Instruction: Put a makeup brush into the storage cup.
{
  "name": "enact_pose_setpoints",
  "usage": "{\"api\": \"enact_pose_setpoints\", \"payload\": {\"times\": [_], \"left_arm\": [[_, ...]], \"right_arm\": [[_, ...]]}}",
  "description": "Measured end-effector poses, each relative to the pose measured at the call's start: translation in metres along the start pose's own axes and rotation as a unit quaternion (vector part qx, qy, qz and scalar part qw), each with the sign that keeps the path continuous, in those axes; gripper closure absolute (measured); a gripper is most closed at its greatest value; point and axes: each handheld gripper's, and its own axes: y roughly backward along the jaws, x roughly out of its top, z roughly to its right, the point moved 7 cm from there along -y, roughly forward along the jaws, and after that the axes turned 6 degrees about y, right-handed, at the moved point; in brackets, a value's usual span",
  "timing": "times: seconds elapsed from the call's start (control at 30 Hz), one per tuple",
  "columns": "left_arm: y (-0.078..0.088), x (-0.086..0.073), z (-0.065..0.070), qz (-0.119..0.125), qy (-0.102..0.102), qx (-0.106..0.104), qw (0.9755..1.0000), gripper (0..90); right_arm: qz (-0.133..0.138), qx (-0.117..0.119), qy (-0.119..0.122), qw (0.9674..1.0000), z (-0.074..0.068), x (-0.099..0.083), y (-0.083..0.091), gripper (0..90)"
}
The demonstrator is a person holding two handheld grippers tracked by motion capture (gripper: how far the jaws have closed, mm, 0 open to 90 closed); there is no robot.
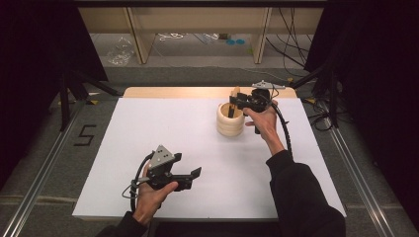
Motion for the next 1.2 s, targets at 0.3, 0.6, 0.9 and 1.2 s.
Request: {"api": "enact_pose_setpoints", "payload": {"times": [0.3,0.6,0.9,1.2], "left_arm": [[0.0,0.0,0.0,0.0,0.0,0.002,1.0,16.8],[0.0,0.0,-0.001,0.0,0.0,0.004,1.0,16.8],[0.0,0.0,-0.002,0.0,0.001,0.007,1.0,16.8],[0.0,0.0,-0.002,0.002,0.004,0.007,1.0,16.8]], "right_arm": [[-0.002,-0.001,0.026,0.9996,-0.004,0.009,0.016,47.8],[-0.022,-0.001,0.034,0.9992,-0.013,0.012,0.03,38.0],[-0.032,-0.002,0.041,0.9986,-0.019,0.015,0.039,35.3],[-0.045,0.003,0.054,0.9975,-0.028,0.015,0.046,30.7]]}}
